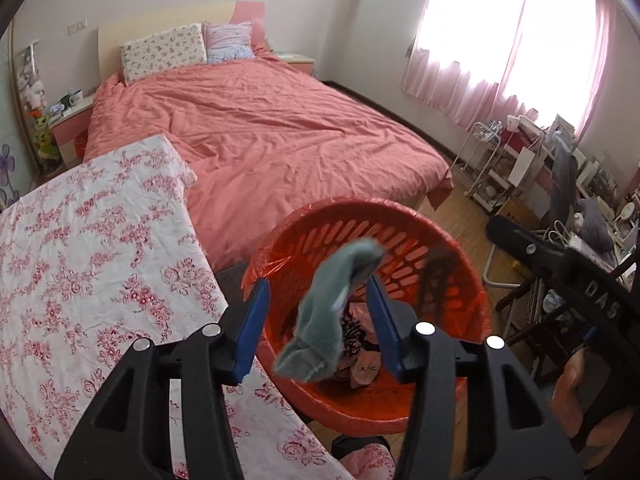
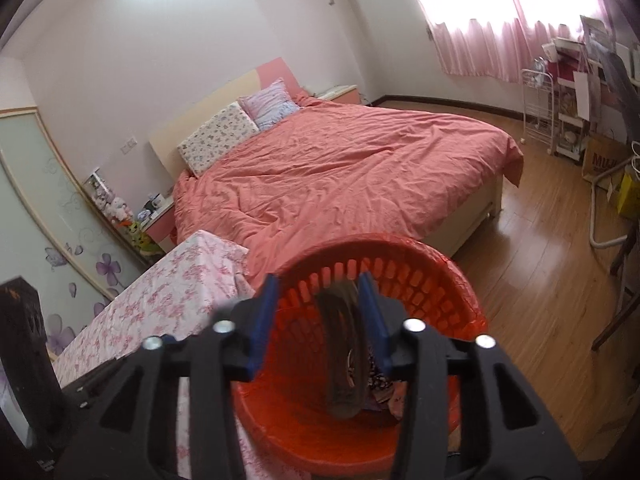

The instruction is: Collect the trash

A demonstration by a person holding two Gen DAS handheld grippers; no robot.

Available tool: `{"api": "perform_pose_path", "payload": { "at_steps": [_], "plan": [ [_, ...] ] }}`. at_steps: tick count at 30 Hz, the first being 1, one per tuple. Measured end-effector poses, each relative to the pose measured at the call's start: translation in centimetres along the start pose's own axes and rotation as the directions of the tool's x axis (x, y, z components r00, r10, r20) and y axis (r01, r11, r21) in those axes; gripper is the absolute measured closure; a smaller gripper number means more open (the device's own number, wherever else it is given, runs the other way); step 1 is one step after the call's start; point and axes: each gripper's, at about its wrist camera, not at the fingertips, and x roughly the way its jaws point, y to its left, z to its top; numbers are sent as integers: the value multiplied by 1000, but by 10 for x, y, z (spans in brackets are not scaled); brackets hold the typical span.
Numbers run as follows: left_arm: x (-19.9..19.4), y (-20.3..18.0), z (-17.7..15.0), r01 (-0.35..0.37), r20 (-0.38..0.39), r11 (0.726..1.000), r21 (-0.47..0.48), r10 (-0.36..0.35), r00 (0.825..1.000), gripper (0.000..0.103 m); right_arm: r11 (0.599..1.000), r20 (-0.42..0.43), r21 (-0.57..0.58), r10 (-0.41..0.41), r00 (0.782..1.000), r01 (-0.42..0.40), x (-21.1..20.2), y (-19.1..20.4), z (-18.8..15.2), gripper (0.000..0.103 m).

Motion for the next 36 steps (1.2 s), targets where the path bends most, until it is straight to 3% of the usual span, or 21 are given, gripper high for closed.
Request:
{"api": "perform_pose_path", "payload": {
  "at_steps": [6,10,12,14,16,22,23,25,28,32,36],
  "plan": [
    [-18,14,-15,-55,5,998,-7,55,998,46,999,47,-23,-43,998,44,-22,-2,-22,35],
    [-59,27,-32,-105,78,994,-13,106,991,30,994,115,-74,-68,991,77,-55,15,-41,20],
    [-90,37,-45,-146,129,989,-18,147,981,22,990,158,-97,-90,983,106,-74,28,-52,9],
    [-110,45,-53,-187,167,982,-28,189,968,14,980,214,-131,-121,969,152,-98,45,-66,4],
    [-132,53,-66,-238,202,970,-43,242,949,7,962,260,-159,-175,950,221,-117,60,-79,4],
    [-179,68,-112,-395,247,913,-103,408,879,2,886,370,-226,-307,877,406,-152,101,-123,4],
    [-185,71,-119,-406,248,906,-120,424,871,2,882,375,-234,-306,875,408,-157,103,-129,4],
    [-196,77,-132,-390,246,908,-153,417,875,2,887,383,-250,-279,881,389,-167,109,-144,4],
    [-212,83,-152,-390,258,900,-195,430,865,2,899,411,-249,-239,880,360,-186,117,-168,4],
    [-229,84,-174,-413,286,883,-223,465,838,2,903,431,-222,-246,868,367,-200,126,-193,4],
    [-241,82,-187,-432,315,869,-240,491,812,2,905,386,-234,-248,889,354,-203,132,-210,4]
  ]
}}
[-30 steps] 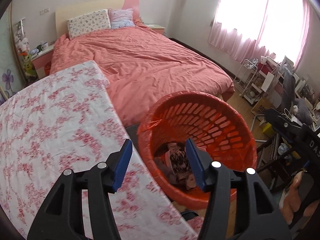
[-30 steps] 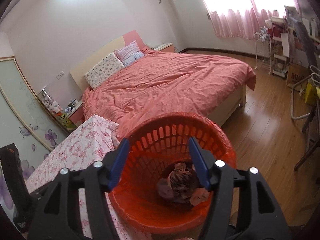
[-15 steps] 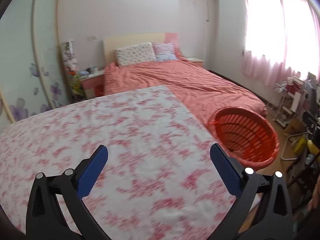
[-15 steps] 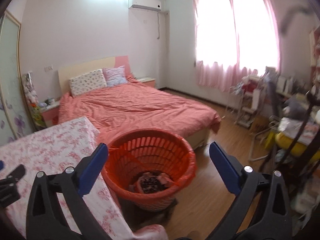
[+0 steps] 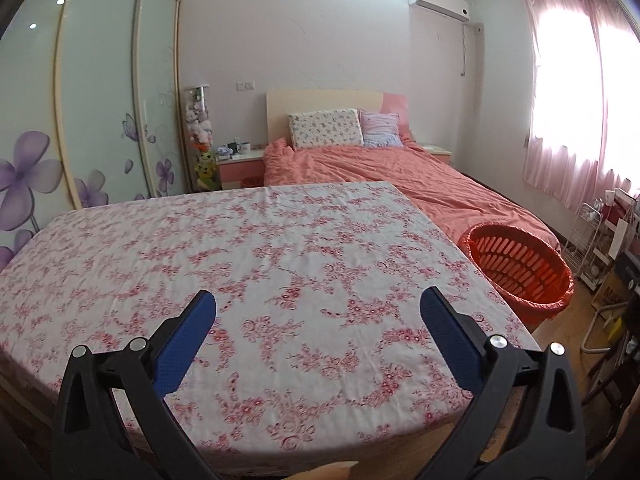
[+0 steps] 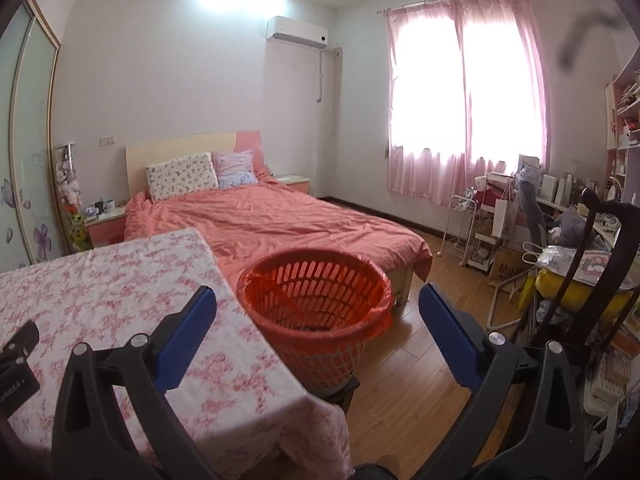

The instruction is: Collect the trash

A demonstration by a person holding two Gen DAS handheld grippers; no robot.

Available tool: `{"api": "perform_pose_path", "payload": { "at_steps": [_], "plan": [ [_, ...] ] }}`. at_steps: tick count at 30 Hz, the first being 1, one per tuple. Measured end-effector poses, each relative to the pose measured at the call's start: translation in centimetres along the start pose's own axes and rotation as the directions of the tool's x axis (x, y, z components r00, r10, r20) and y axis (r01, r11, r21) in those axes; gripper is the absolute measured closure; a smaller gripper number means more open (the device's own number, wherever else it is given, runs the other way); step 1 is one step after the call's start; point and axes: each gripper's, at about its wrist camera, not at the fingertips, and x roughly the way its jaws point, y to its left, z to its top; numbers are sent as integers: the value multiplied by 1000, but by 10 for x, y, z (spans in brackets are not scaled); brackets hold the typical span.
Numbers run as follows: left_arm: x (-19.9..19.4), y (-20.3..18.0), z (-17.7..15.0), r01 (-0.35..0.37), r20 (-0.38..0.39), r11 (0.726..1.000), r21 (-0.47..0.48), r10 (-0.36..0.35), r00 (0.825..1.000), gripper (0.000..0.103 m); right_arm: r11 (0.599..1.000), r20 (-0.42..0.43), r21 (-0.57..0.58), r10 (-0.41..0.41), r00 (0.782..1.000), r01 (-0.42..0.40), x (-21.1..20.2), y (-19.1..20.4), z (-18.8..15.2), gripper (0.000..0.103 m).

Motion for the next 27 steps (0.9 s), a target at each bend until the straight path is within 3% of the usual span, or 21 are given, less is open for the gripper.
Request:
{"api": "perform_pose_path", "payload": {
  "at_steps": [8,15,27],
  "plan": [
    [-6,11,-5,-5,-1,1000,-23,5,1000,2,999,-140,-6,53,989,-54,7,13,-16,4],
    [-2,11,-10,19,-50,999,-48,-21,999,2,998,-167,-25,48,985,-52,6,17,-13,4],
    [-3,6,-6,13,-53,998,-54,-16,998,2,999,-182,-21,-28,983,25,5,4,-4,4]
  ]
}}
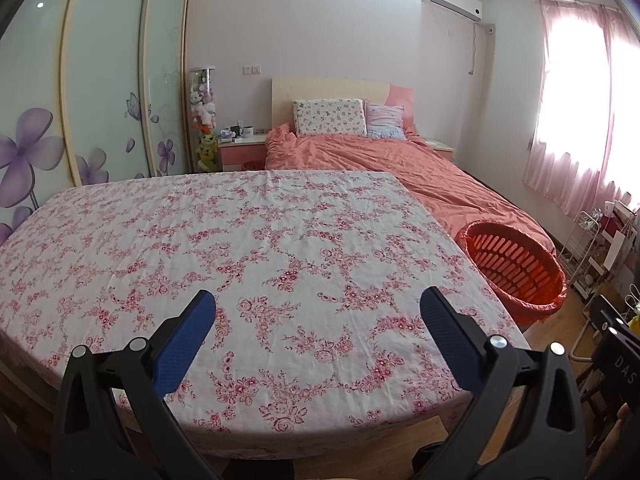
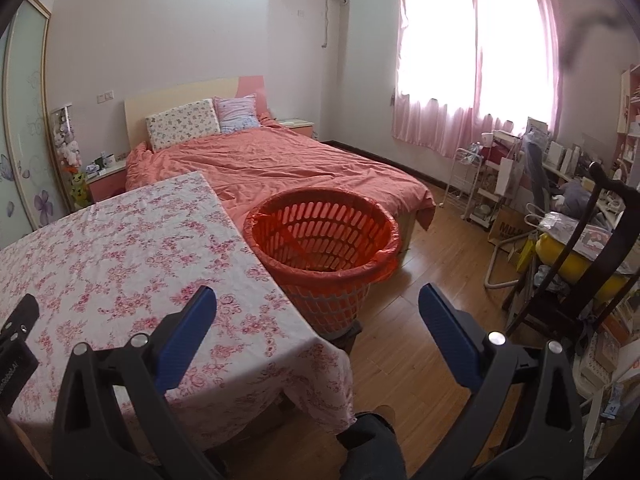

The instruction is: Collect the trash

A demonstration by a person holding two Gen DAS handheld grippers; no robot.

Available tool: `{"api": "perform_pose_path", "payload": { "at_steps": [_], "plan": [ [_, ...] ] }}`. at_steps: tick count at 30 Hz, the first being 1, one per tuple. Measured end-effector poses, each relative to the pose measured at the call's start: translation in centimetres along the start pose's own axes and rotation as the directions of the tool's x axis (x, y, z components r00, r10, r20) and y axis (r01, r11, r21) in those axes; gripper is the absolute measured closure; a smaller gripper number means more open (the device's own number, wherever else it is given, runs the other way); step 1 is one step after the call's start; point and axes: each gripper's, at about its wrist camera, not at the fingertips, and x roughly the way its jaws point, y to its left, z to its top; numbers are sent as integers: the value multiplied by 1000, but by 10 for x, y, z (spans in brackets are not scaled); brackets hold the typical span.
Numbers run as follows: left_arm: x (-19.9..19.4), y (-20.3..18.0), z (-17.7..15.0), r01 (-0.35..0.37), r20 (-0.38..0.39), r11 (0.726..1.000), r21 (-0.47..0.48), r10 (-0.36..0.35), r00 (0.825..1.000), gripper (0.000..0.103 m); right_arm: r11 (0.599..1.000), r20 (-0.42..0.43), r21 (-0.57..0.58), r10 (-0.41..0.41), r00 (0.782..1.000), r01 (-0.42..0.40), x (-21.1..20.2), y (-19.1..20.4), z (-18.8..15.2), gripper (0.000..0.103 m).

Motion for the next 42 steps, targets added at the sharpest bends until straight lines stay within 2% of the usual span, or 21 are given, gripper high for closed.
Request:
{"api": "perform_pose_path", "payload": {
  "at_steps": [16,30,42],
  "plan": [
    [-7,-3,5,5,21,1000,2,-5,1000,2,998,-8,-5,67,998,-67,-5,5,1,4],
    [-10,-6,5,12,20,1000,10,-12,1000,2,998,-9,0,64,998,-64,-8,2,1,4],
    [-12,-9,6,-13,34,1000,25,12,999,2,998,-11,0,65,998,-65,-8,1,2,4]
  ]
}}
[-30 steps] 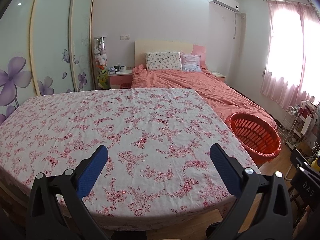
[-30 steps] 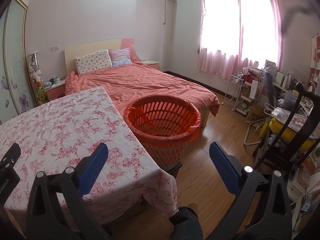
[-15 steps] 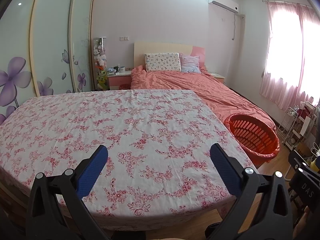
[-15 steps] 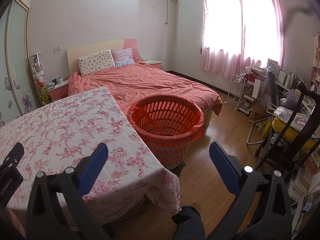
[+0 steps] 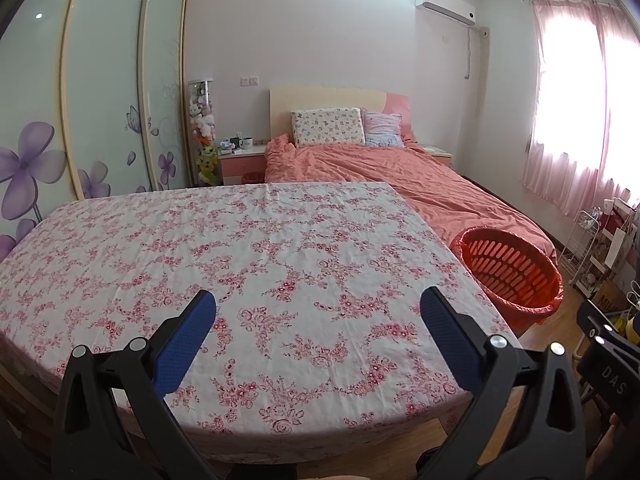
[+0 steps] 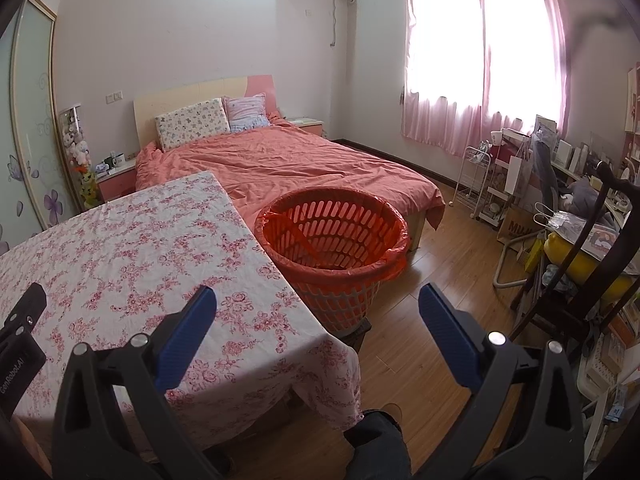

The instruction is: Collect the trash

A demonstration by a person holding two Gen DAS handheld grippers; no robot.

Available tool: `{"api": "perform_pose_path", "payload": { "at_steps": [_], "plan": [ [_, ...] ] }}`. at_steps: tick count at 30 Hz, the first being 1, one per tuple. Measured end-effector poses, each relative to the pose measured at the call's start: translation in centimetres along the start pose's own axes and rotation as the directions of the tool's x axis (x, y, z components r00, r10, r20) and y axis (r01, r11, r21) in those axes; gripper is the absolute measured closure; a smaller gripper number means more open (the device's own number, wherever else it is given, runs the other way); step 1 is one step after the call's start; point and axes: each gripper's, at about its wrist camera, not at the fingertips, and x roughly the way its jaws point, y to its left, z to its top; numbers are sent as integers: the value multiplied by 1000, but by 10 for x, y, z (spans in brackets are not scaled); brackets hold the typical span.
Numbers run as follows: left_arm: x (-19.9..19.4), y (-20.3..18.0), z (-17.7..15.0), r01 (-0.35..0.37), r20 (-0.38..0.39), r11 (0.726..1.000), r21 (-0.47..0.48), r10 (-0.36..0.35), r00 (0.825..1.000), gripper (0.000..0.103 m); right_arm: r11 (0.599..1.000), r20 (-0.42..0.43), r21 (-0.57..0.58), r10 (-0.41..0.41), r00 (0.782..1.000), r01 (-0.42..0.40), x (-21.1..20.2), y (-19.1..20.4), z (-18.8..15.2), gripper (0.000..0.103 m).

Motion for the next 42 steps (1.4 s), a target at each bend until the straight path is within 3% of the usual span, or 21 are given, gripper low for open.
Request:
{"api": "perform_pose_path", "payload": {
  "at_steps": [8,42],
  "plan": [
    [0,-6,0,-63,18,997,44,63,998,2,1000,-1,0,0,1000,0,0,1,-1,4],
    [-2,-8,1,-47,9,998,35,47,999,2,1000,-2,0,-1,1000,1,1,0,-1,4]
  ]
}}
